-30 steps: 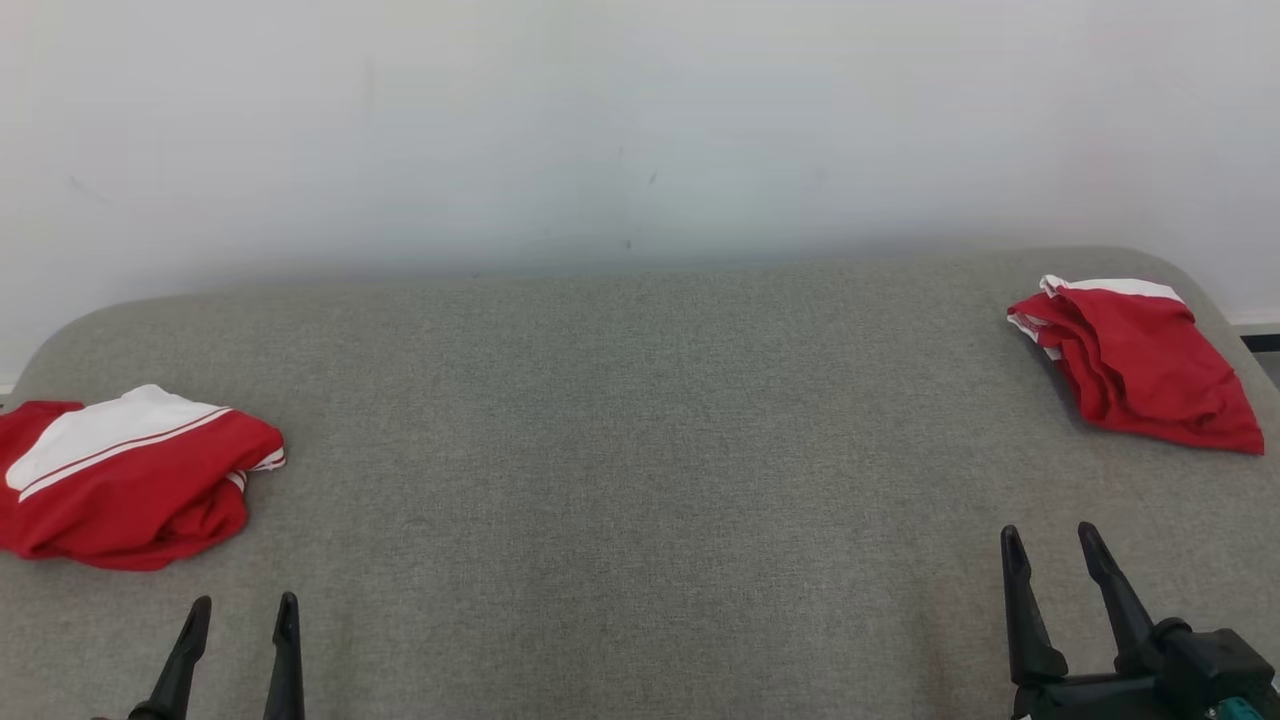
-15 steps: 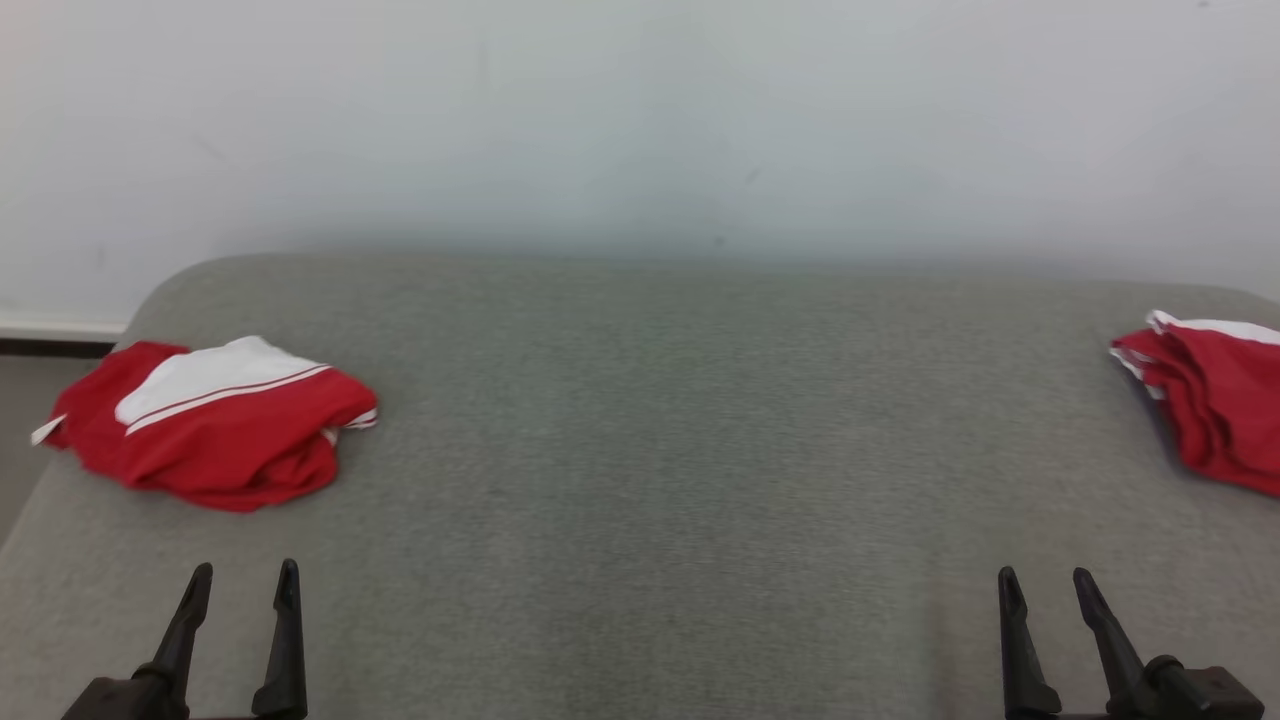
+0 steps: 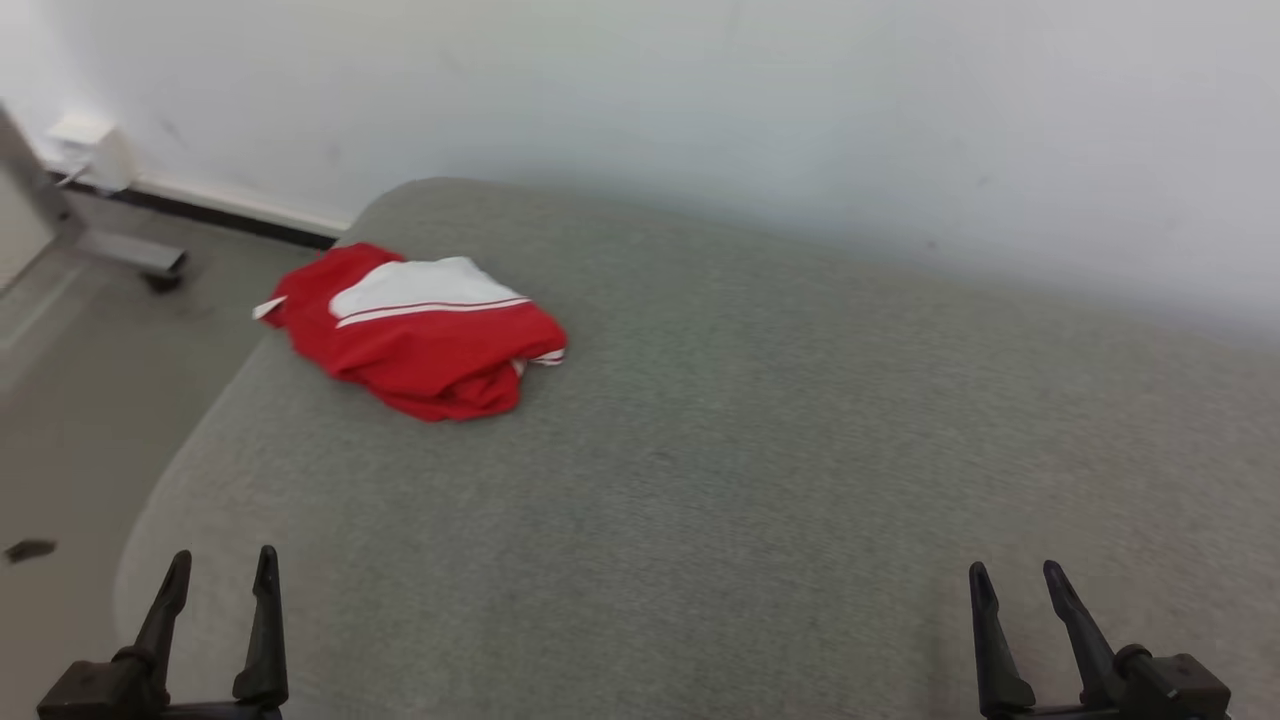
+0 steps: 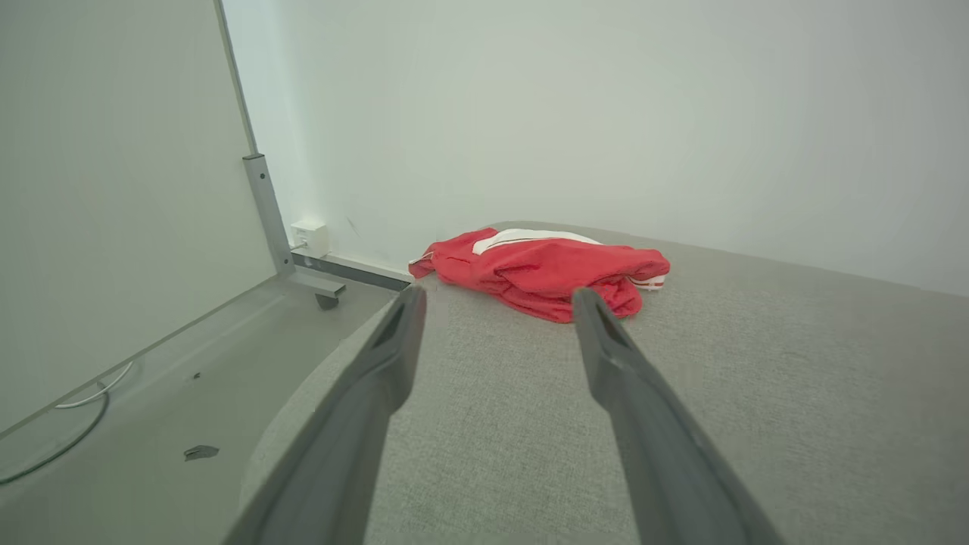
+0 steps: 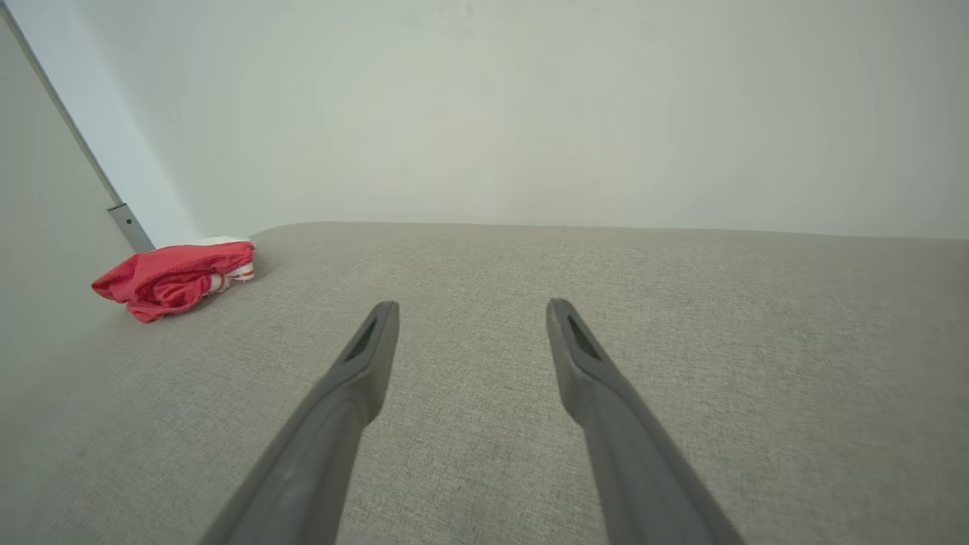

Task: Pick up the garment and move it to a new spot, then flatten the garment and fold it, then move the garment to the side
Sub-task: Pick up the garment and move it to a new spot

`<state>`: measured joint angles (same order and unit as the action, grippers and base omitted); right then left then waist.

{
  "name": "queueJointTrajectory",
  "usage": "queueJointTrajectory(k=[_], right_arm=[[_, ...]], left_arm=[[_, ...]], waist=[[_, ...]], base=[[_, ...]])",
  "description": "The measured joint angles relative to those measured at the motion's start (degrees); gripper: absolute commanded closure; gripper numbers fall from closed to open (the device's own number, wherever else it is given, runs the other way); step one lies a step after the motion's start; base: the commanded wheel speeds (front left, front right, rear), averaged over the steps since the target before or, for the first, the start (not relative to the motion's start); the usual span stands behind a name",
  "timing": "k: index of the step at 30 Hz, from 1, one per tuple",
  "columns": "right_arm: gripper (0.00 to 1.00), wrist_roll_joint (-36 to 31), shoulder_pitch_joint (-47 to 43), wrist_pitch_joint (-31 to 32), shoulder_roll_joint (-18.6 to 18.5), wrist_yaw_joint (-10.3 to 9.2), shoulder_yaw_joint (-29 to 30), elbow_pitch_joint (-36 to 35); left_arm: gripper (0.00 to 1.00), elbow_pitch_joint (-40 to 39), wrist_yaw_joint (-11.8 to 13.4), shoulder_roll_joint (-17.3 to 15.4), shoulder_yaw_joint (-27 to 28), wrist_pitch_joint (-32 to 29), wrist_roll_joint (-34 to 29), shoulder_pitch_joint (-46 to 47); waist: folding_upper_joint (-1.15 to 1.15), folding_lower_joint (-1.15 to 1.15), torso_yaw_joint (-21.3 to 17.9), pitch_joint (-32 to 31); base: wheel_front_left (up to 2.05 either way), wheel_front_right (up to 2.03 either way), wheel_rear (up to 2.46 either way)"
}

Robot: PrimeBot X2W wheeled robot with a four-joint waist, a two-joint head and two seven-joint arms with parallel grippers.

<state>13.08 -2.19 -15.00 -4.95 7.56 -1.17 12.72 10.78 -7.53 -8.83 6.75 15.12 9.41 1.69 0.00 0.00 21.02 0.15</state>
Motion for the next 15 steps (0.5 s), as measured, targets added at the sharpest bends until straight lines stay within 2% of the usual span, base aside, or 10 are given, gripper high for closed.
queueJointTrajectory(k=[8,15], right_arm=[[0.00,-0.35,2.41,0.03,-0.47,0.00,-2.67,1.01],[0.00,0.18,4.82,0.05,-1.76,0.00,-4.32,3.02]], left_arm=[[0.00,-0.67,0.01,0.42,3.07,0.00,0.21,-0.79],[0.00,-2.26,0.04,1.38,5.91,0.00,0.12,-2.14]], waist=[[0.00,0.00,7.30,0.94],[0.00,0.00,9.54,2.65]], base=[[0.00,0.00,0.00],[0.00,0.00,0.00]])
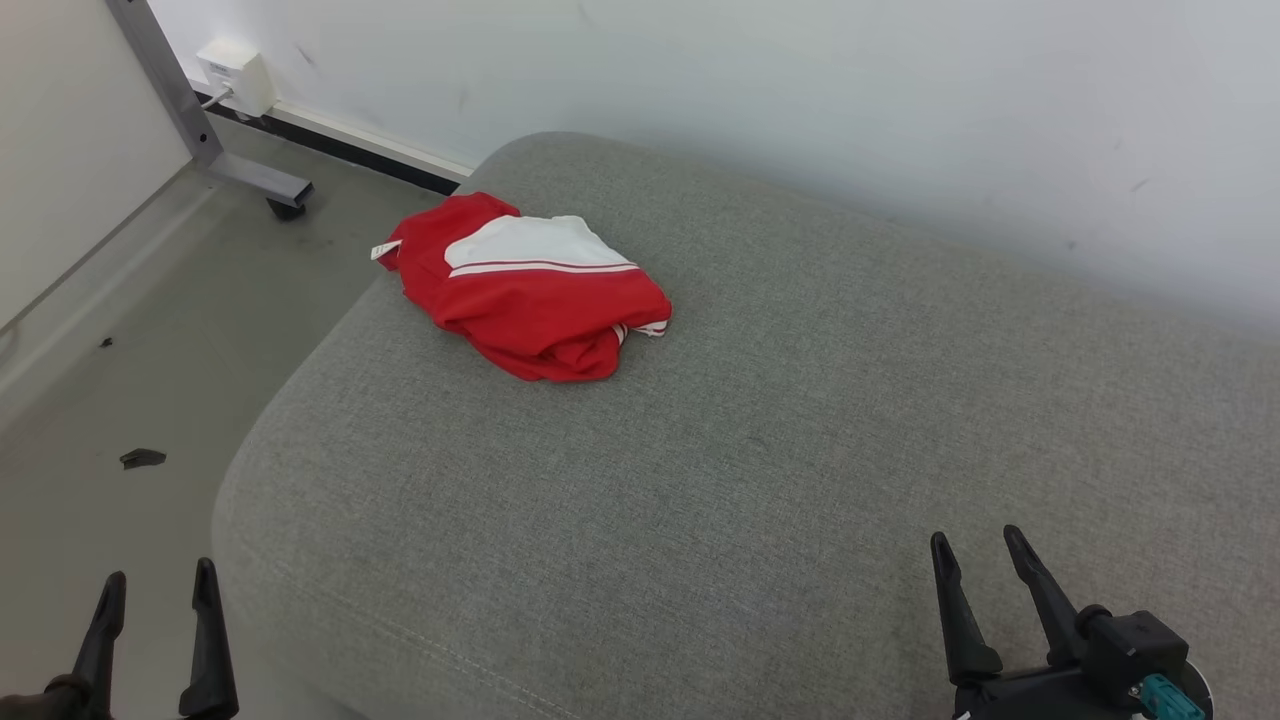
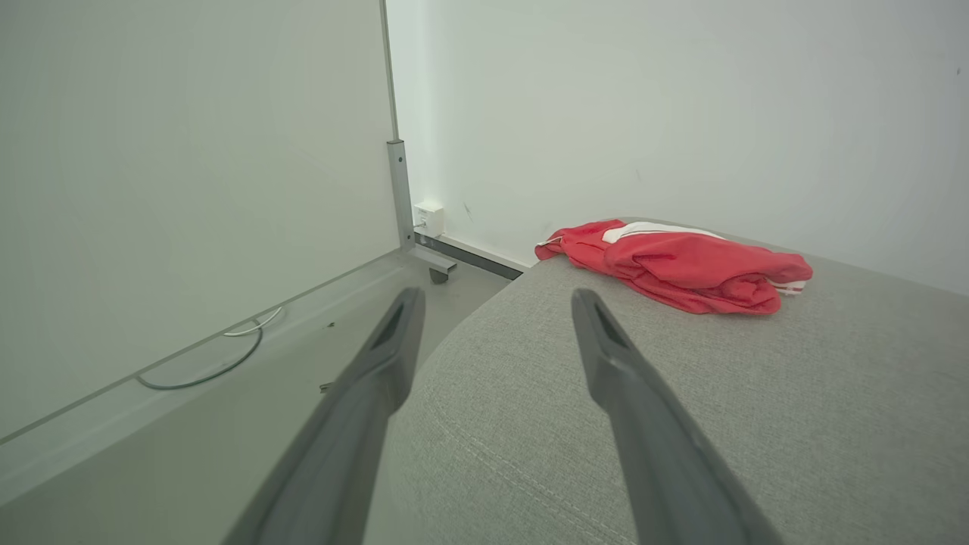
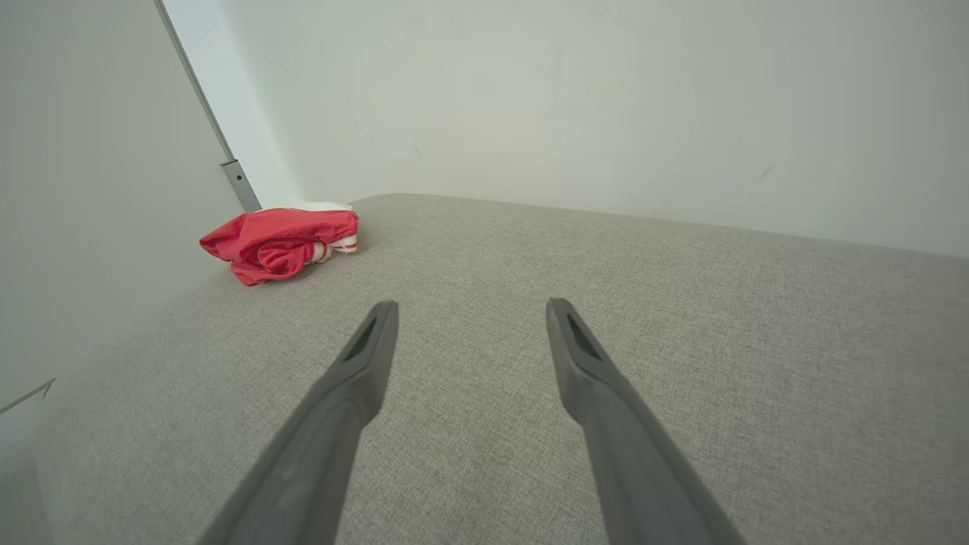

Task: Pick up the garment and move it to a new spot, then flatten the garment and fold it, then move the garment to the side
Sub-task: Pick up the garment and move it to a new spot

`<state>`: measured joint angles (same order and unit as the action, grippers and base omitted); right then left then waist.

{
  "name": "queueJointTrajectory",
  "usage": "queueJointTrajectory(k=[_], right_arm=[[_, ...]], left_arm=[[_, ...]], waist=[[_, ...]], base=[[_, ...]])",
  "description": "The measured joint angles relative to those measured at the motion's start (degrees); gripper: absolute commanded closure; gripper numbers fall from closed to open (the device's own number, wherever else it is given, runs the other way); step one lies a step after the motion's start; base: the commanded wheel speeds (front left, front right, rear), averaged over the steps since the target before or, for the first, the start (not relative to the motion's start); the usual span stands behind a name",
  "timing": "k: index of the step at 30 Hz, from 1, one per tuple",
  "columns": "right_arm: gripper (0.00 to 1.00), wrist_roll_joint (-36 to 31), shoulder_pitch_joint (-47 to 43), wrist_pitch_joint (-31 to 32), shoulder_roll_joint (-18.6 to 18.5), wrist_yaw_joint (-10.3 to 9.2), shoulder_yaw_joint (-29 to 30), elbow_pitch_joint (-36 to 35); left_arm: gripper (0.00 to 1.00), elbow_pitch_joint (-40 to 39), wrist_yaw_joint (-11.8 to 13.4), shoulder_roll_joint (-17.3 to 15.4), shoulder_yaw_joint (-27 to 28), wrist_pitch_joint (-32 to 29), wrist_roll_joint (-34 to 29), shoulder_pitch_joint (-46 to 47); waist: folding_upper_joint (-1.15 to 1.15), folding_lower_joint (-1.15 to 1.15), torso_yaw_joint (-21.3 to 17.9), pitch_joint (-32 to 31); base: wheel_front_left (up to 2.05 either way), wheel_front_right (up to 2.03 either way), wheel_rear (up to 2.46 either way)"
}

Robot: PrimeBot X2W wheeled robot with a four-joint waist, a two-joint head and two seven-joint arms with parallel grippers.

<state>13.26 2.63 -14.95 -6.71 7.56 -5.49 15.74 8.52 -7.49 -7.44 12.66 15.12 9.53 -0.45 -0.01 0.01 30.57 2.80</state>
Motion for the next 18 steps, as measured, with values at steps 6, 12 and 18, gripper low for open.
queueJointTrajectory(k=[6,12,18], right_arm=[[0.00,0.36,0.33,-0.03,-0.31,0.00,-0.09,0.69],[0.00,-0.57,-0.37,-0.01,-1.10,0.00,3.25,-1.19],[0.00,-2.48,0.84,1.19,-3.10,0.00,6.83,-4.60]], left_arm=[[0.00,0.49,0.00,0.40,0.15,0.00,-0.45,0.13],[0.00,3.54,-0.02,-0.01,-2.13,0.00,0.92,6.18],[0.00,5.72,-0.02,-2.38,-2.88,0.01,3.72,19.09]], waist=[[0.00,-0.01,-0.07,-0.11],[0.00,0.00,-0.88,0.63],[0.00,0.00,-3.60,2.64]], base=[[0.00,0.00,0.00],[0.00,0.00,0.00],[0.00,0.00,0.00]])
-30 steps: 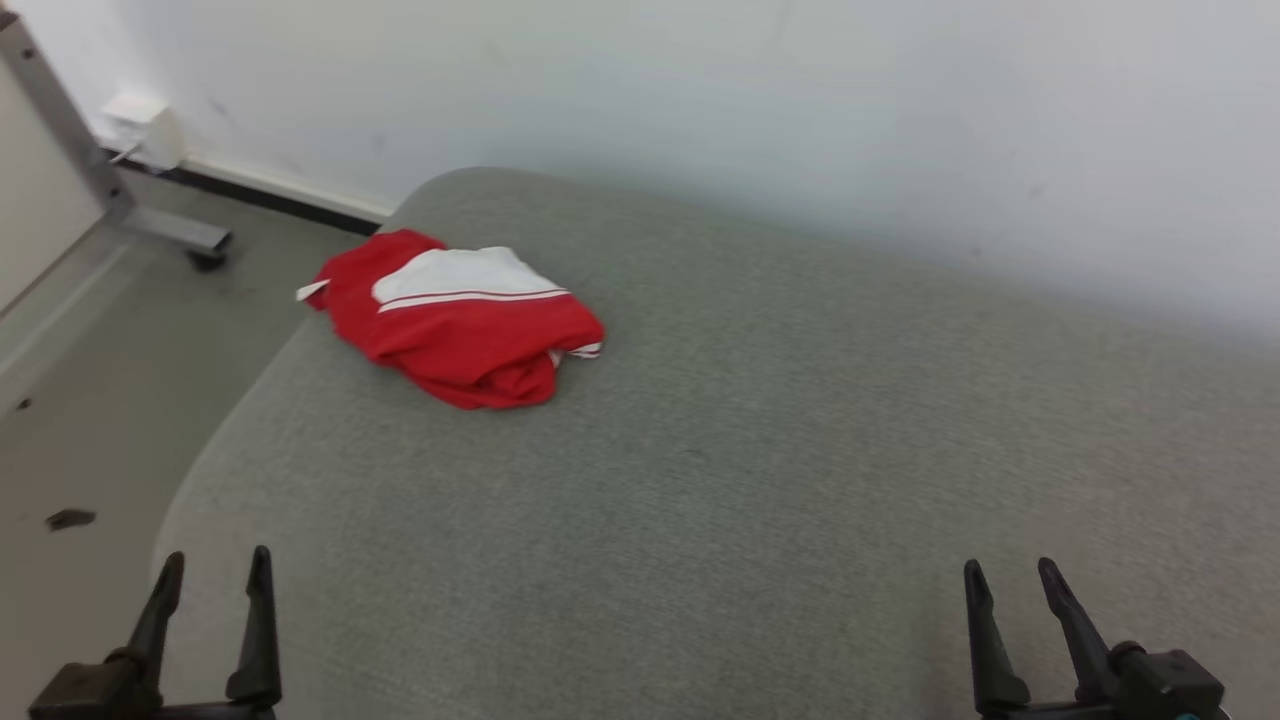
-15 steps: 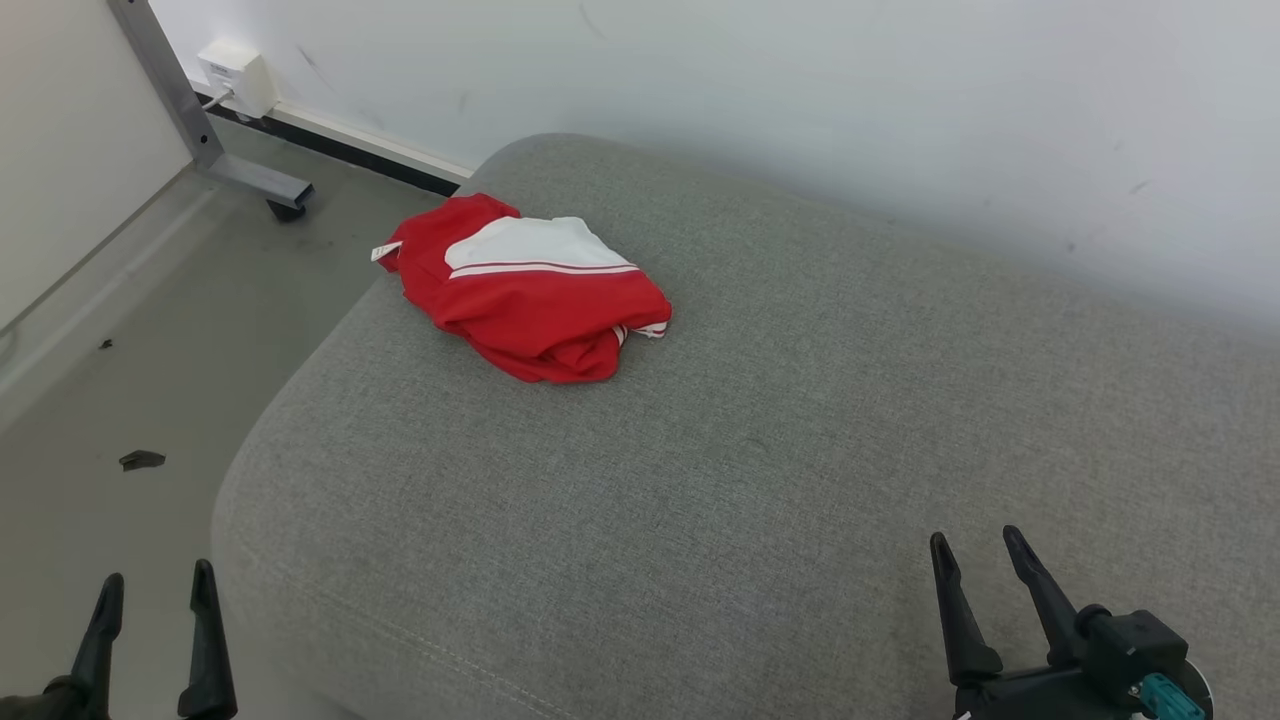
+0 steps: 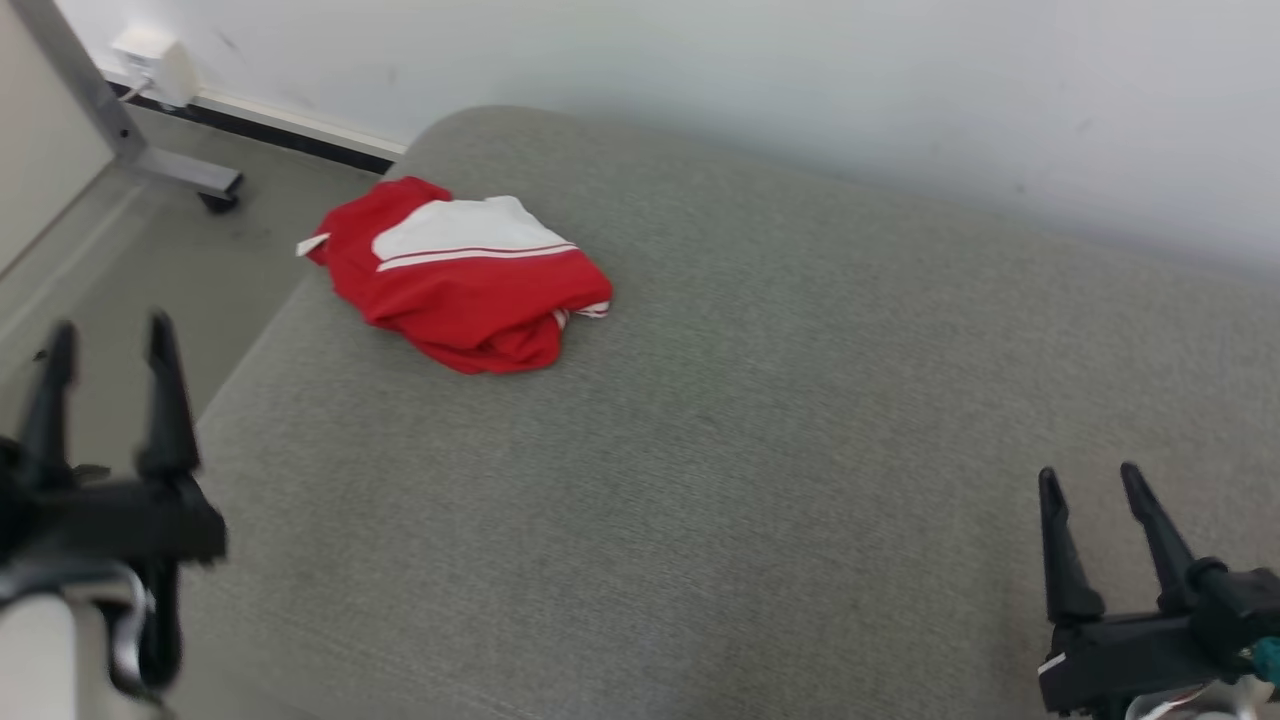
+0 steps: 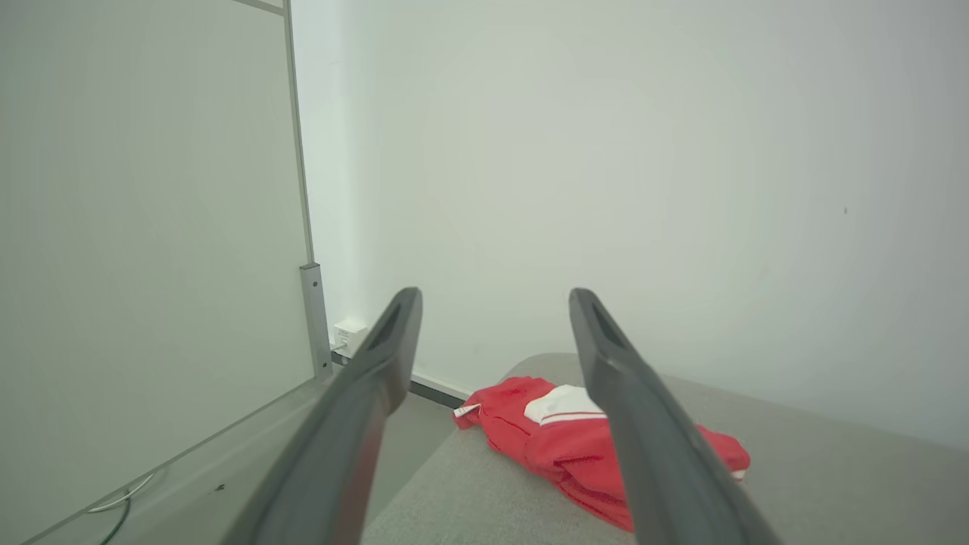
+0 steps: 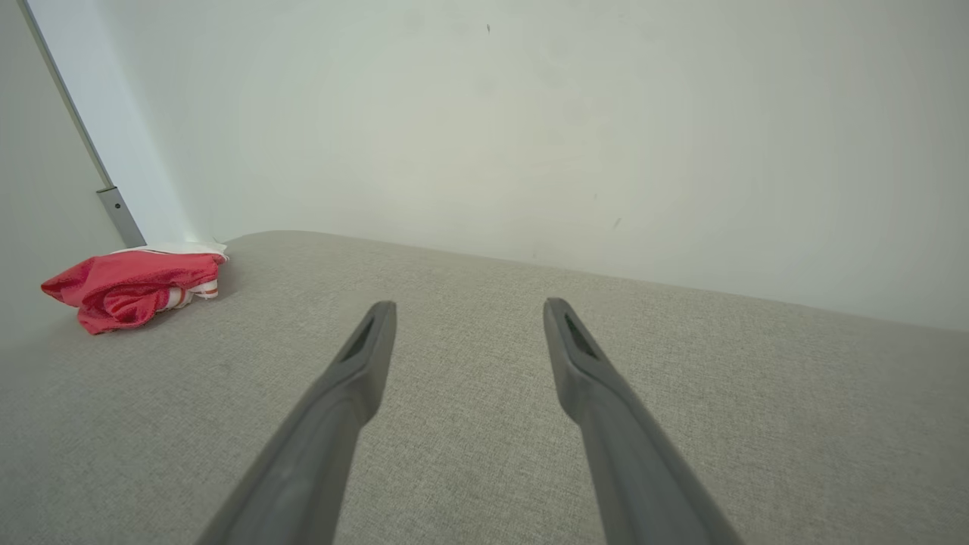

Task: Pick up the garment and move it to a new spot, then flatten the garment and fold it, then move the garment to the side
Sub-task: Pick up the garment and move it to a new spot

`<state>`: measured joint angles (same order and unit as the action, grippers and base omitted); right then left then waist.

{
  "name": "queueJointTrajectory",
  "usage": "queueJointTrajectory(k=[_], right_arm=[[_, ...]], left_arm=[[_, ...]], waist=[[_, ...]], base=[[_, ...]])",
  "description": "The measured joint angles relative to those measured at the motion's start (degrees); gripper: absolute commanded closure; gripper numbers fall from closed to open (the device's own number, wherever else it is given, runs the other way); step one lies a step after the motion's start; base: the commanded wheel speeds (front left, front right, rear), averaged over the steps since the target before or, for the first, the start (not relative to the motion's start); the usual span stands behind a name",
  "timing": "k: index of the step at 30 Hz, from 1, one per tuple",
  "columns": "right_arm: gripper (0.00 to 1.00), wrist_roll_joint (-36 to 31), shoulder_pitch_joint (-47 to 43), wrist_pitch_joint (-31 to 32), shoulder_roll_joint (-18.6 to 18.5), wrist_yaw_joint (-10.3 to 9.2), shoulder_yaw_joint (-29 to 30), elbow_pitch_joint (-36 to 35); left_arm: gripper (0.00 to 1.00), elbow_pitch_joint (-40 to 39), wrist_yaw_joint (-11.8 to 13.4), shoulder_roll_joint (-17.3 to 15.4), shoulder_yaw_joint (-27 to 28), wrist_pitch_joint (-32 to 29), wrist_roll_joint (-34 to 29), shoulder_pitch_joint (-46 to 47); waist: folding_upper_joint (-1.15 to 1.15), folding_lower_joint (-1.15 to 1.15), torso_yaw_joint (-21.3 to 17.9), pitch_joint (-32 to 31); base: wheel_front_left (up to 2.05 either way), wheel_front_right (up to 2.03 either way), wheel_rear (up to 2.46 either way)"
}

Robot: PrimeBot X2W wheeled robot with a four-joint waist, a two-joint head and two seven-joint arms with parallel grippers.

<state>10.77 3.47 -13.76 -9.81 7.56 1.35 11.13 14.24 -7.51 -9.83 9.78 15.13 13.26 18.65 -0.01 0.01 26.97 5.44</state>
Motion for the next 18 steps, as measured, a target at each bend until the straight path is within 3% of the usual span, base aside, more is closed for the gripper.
queueJointTrajectory(k=[10,18], right_arm=[[0.00,-2.14,1.09,0.86,-1.31,0.00,8.10,-6.11],[0.00,-3.90,-1.23,1.44,0.78,0.00,13.74,-12.27]], left_arm=[[0.00,7.13,0.00,-7.72,-0.57,-1.60,3.42,22.65],[0.00,21.15,-0.03,-16.03,-2.59,-7.23,7.35,33.32]], waist=[[0.00,0.00,-8.59,7.38],[-0.01,0.01,-17.59,16.26]], base=[[0.00,0.00,0.00],[0.00,0.00,0.00]])
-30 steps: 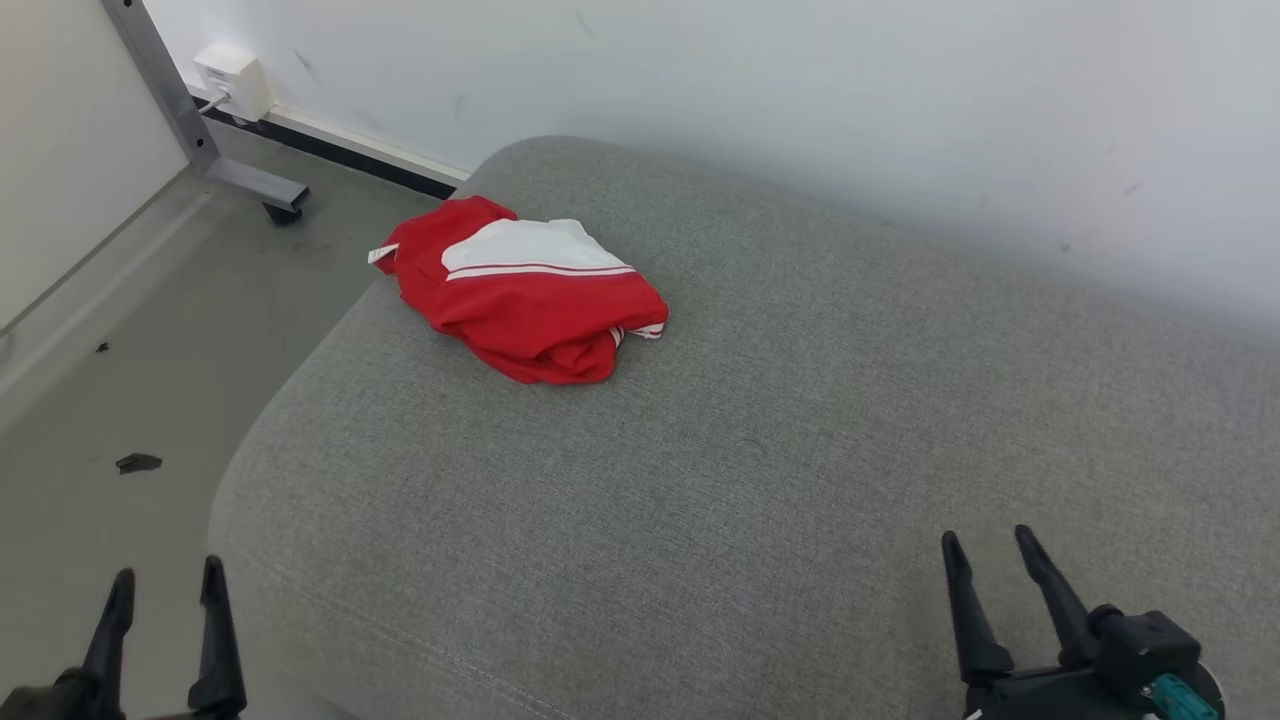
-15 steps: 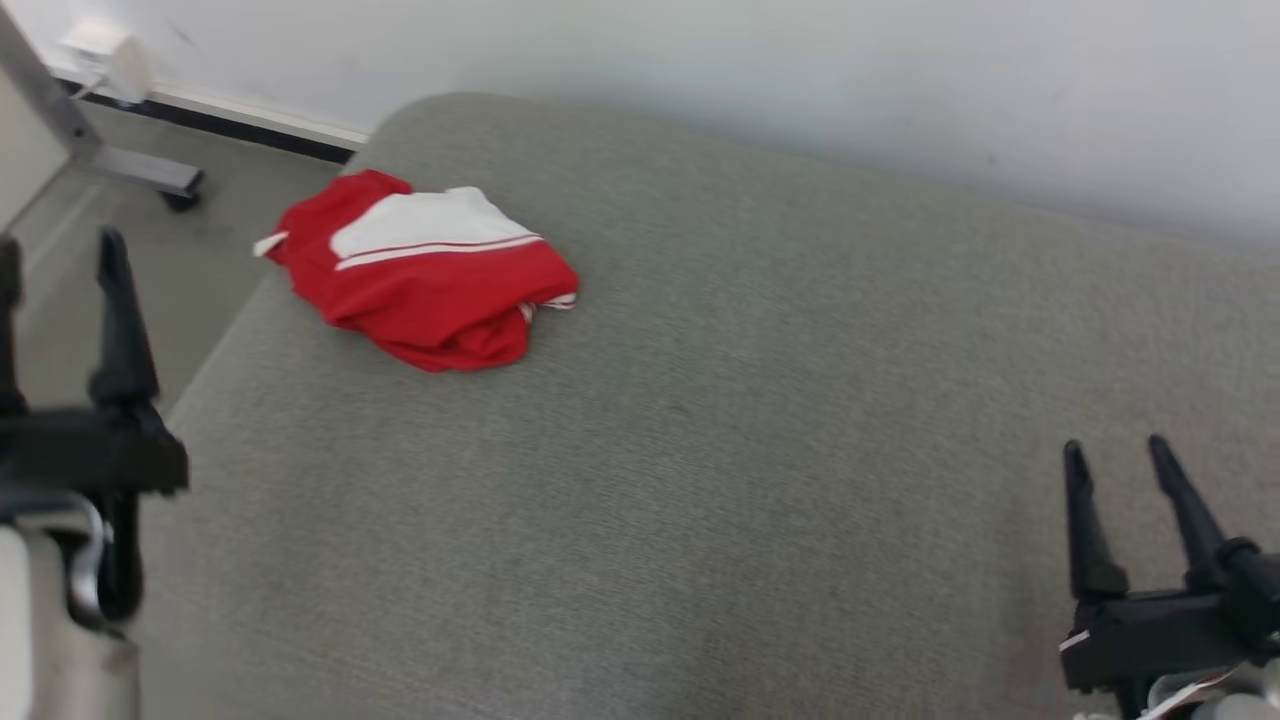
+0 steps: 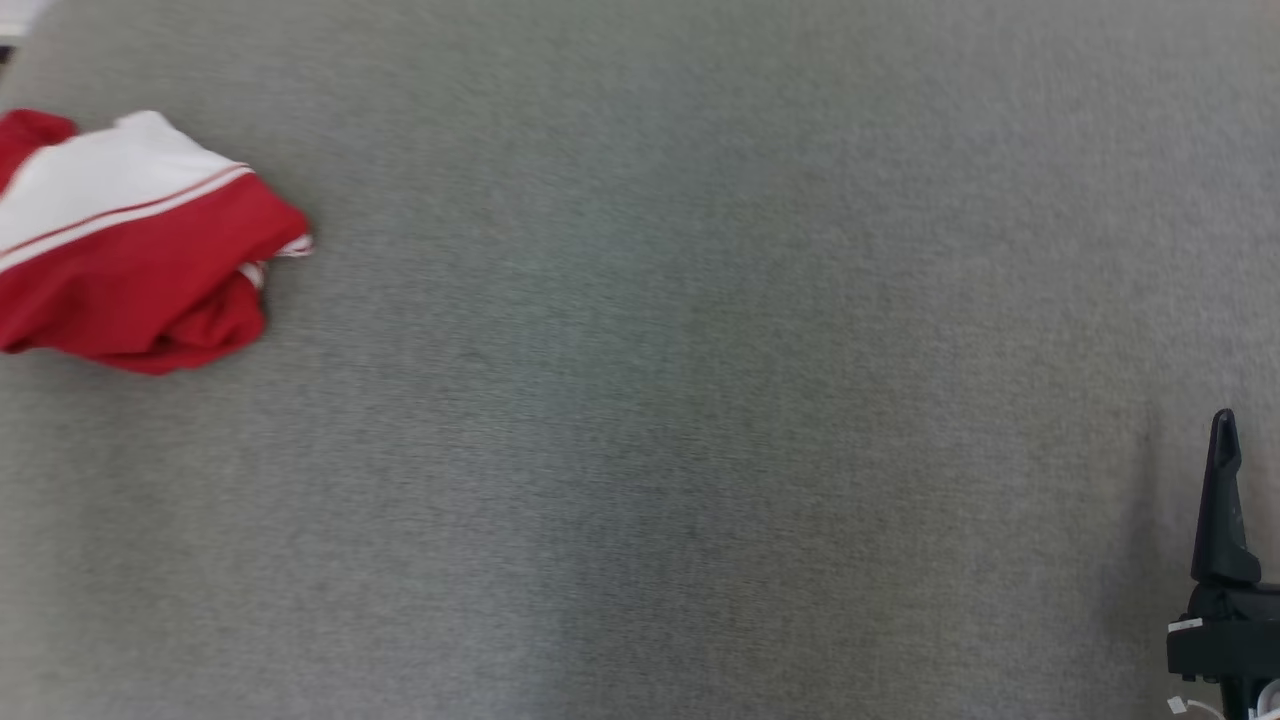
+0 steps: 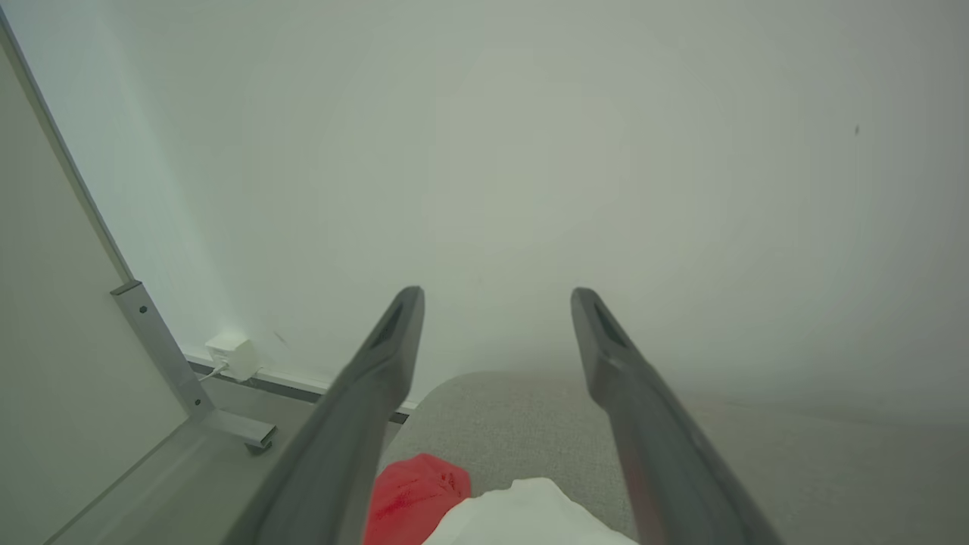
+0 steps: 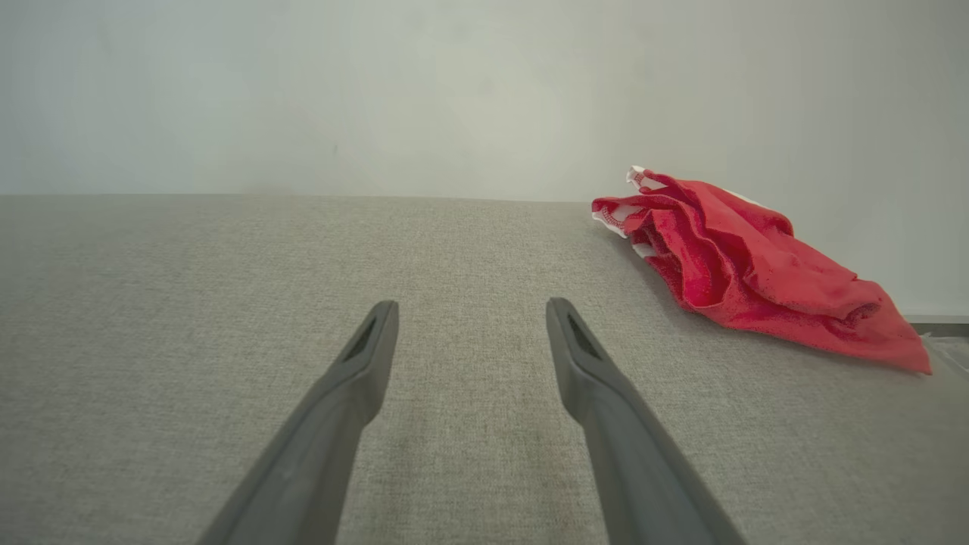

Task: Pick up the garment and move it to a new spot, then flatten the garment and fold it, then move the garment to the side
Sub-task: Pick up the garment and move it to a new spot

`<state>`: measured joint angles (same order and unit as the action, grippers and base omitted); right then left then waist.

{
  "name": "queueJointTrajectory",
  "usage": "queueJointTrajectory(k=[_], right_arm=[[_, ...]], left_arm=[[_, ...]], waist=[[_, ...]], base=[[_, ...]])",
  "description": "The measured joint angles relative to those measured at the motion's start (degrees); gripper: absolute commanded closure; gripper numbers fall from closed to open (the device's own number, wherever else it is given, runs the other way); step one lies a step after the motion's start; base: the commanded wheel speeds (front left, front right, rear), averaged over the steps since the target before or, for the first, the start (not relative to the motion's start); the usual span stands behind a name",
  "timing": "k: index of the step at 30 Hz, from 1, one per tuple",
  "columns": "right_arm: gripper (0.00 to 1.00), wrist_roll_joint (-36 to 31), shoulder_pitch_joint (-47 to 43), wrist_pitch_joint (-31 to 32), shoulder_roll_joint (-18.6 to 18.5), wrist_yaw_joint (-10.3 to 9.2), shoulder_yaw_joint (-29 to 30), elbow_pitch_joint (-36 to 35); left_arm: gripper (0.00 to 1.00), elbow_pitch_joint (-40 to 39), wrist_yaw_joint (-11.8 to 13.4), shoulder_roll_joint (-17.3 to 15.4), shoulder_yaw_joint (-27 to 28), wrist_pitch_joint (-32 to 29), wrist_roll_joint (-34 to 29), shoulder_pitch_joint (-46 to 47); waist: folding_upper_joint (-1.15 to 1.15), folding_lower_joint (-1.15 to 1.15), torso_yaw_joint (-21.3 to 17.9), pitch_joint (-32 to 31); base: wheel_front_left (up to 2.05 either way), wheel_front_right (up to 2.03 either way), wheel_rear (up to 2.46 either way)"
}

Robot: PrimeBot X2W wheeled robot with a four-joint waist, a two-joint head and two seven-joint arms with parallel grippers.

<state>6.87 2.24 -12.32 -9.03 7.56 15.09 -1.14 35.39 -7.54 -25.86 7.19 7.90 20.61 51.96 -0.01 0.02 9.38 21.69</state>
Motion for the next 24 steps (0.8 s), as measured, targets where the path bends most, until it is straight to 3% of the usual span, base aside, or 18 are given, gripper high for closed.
queueJointTrajectory(k=[5,10,21,22,23,24], right_arm=[[0.00,-0.12,0.05,0.48,0.04,0.00,0.55,-1.36],[0.00,-0.66,0.36,0.82,0.10,0.00,0.04,-2.32],[0.00,-0.91,1.77,1.66,-0.29,0.00,-1.64,-1.75],[0.00,-0.90,1.96,1.65,-0.26,0.00,-1.99,-1.52],[0.00,-0.90,1.96,1.65,-0.26,0.00,-1.99,-1.52],[0.00,-0.83,2.15,1.62,-0.26,0.00,-2.26,-1.34]], left_arm=[[0.00,7.35,-0.01,-2.26,-1.85,-2.52,3.00,1.38],[0.00,14.03,0.01,-3.76,-4.86,-8.72,7.87,1.74],[0.00,22.15,-0.02,-5.13,-10.42,-18.08,15.36,1.07],[0.34,22.53,-0.03,-5.23,-10.94,-18.15,15.47,1.01],[0.80,22.53,-0.03,-5.23,-10.94,-18.15,15.47,1.01],[1.00,22.58,-0.03,-5.42,-11.67,-17.56,15.43,0.87]], waist=[[0.00,0.00,-3.85,4.08],[0.00,-0.01,-6.65,6.81],[0.01,-0.02,-8.16,7.43],[0.01,-0.02,-8.23,7.20],[0.01,-0.02,-8.23,7.20],[0.01,-0.02,-8.29,6.95]], base=[[0.00,0.00,0.00],[0.00,0.00,0.00],[0.00,0.00,0.00],[0.00,0.00,0.00],[0.00,0.00,0.00],[0.00,0.00,0.00]])
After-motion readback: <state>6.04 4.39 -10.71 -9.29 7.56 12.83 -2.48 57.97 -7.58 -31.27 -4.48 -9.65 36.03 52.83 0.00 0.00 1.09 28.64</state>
